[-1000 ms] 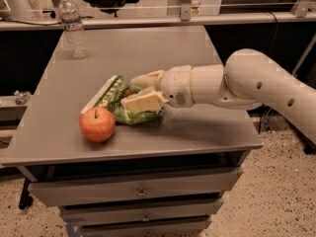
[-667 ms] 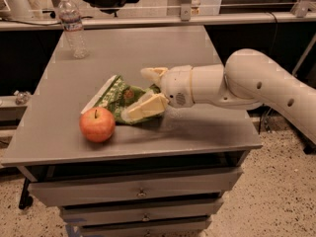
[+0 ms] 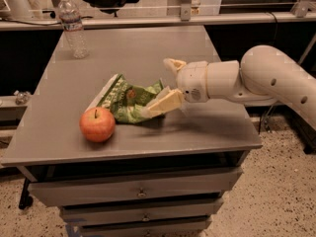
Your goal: Move green jalapeno chip bag near apple
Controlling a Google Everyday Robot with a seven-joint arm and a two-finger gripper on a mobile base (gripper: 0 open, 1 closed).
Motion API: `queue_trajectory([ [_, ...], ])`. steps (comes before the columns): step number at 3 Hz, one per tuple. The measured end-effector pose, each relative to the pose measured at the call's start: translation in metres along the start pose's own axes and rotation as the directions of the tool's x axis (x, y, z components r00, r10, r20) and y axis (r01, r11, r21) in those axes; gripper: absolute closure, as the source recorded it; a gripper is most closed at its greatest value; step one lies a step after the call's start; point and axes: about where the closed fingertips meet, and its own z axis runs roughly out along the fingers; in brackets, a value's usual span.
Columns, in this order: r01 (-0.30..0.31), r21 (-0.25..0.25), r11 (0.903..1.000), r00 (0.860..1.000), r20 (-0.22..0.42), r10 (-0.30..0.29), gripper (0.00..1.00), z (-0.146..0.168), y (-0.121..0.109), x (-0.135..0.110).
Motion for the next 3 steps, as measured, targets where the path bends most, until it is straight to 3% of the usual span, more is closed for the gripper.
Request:
queue_trajectory([
  [1,0.08,0.082,0.9934,0.995,-0.067,-0.075,0.0,-0.045,-0.048,0.019],
  [2,0.164,0.176,0.9707,0.98,-0.143,-0.14,0.0,-0.103,-0.1,0.027],
  [3,0.176,0.197,0.9645,0.978,-0.142,-0.15,0.0,-0.111,-0.109,0.02],
])
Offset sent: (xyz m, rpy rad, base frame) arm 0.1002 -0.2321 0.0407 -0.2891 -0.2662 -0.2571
